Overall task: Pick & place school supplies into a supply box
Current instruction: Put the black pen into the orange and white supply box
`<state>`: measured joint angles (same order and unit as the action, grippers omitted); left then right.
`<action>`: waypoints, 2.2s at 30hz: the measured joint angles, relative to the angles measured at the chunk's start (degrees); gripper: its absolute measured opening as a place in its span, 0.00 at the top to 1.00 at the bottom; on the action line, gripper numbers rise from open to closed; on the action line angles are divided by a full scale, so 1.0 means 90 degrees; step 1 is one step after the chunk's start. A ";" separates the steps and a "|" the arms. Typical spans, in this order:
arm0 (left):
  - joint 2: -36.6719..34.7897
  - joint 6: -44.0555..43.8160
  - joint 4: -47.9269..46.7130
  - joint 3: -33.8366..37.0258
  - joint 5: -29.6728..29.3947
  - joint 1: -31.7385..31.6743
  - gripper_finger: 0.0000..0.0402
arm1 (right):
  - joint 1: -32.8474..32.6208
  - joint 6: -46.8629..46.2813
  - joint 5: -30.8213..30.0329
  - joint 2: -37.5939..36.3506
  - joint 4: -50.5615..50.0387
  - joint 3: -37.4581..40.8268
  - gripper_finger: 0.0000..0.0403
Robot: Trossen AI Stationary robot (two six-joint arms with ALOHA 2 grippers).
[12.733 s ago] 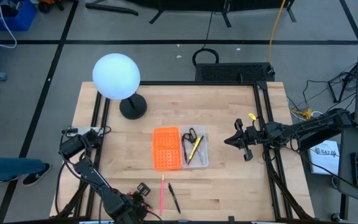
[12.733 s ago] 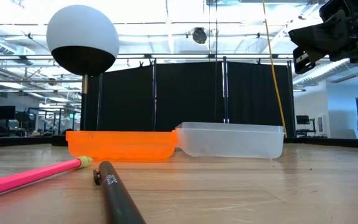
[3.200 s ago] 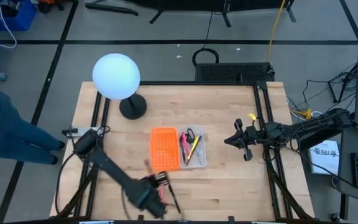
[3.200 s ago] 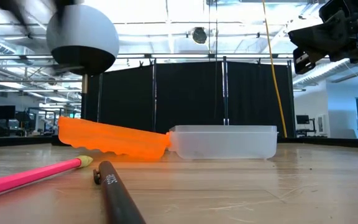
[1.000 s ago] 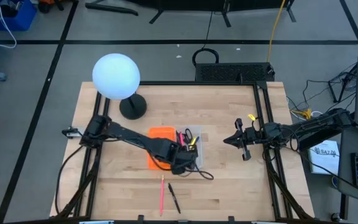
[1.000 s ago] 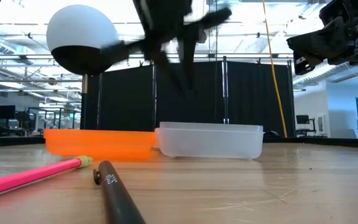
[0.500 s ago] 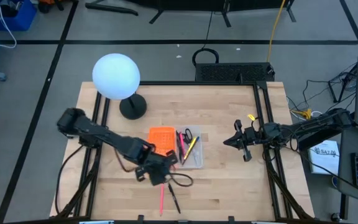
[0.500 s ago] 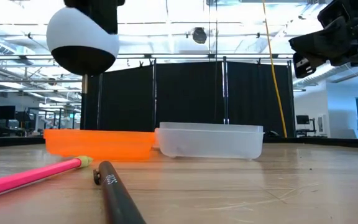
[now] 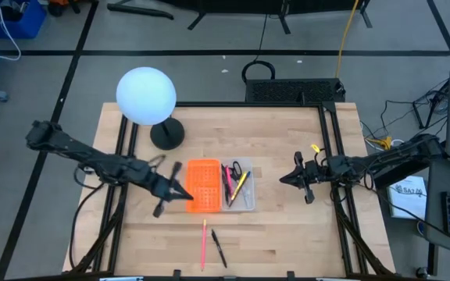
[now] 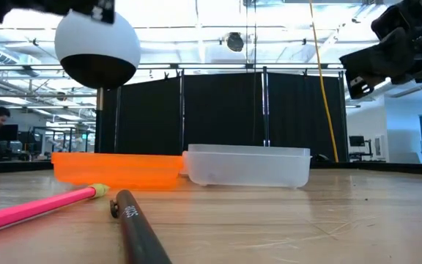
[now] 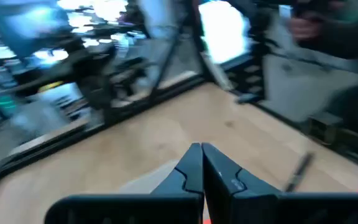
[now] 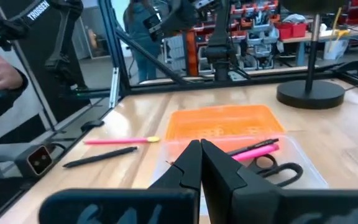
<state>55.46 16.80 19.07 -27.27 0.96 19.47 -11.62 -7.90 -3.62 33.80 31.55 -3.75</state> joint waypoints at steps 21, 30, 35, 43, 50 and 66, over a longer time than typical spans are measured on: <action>-0.1920 -0.0030 0.0854 0.2053 -0.1115 0.0048 0.91 | -0.2552 -0.2087 -0.2101 0.6215 -0.5192 -0.7371 1.00; -0.1911 -0.2016 0.0199 0.2053 -0.0909 0.0120 0.90 | -0.2543 -0.3786 -0.1670 0.9464 -0.7374 -1.1610 1.00; -0.1909 -0.2121 -0.0580 0.2053 -0.0940 0.0290 0.90 | -0.2371 -0.4838 -0.1161 1.0420 -0.7798 -1.2738 1.00; -0.1926 -0.1434 -0.0445 0.2050 -0.0950 0.0305 0.90 | -0.1849 -0.6797 0.0207 1.1093 -0.7986 -1.2752 0.96; -0.1926 -0.0856 -0.0306 0.2050 -0.1305 0.0302 0.90 | -0.1598 -0.7535 0.0908 1.1259 -0.8414 -1.2731 0.75; -0.1926 -0.0071 0.0172 0.2050 -0.1987 0.0004 0.90 | -0.1683 -0.7885 0.0715 1.1259 -0.7306 -1.2116 0.61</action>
<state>38.13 16.17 20.63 -8.82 -16.93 19.51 -26.76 -78.87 2.82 135.13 -34.20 -112.79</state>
